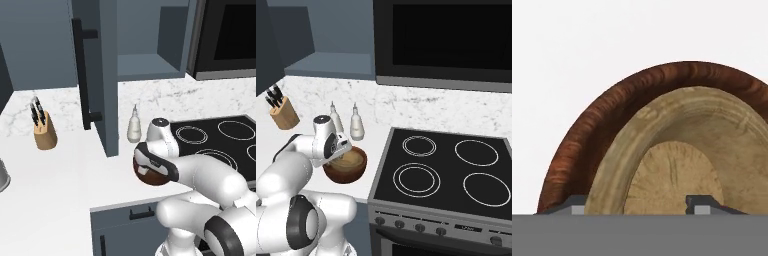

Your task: Pick up the bowls on the counter and stack them on top of one another in the open cabinet. Place the smaller bowl on top of the larger bowl.

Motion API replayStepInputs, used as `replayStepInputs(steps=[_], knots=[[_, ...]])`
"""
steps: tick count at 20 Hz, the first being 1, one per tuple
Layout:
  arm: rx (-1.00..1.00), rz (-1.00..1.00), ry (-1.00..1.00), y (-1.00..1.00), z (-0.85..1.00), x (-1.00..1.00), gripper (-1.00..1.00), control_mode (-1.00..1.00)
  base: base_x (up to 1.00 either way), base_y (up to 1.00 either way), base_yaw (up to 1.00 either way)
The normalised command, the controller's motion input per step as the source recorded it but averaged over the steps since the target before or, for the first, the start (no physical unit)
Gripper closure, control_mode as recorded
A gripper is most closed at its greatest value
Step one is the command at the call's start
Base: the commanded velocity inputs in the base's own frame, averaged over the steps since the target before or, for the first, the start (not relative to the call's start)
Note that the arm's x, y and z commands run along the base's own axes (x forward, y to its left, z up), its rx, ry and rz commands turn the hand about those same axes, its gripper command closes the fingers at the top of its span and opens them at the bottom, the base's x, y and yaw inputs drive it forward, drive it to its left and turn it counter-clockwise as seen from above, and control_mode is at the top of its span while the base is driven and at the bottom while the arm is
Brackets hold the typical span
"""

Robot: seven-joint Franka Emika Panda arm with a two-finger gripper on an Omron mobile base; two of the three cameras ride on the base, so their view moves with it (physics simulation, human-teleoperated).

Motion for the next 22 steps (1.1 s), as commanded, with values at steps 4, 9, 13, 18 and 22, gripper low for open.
replayStepInputs(steps=[4,9,13,18,22], knots=[[0.0,0.0,0.0,0.0,0.0,0.0,-1.0,-1.0,0.0,0.0,0.0],[0.0,0.0,0.0,0.0,0.17,0.0,-1.0,-1.0,0.0,0.0,0.0],[0.0,0.0,0.0,0.0,0.22,0.02,-1.0,-1.0,0.0,0.0,0.0],[0.0,0.0,0.03,0.0,0.08,-0.06,-1.0,-1.0,0.0,0.0,0.0],[0.0,0.0,0.0,0.0,0.01,-0.28,-1.0,-1.0,0.0,0.0,0.0]])
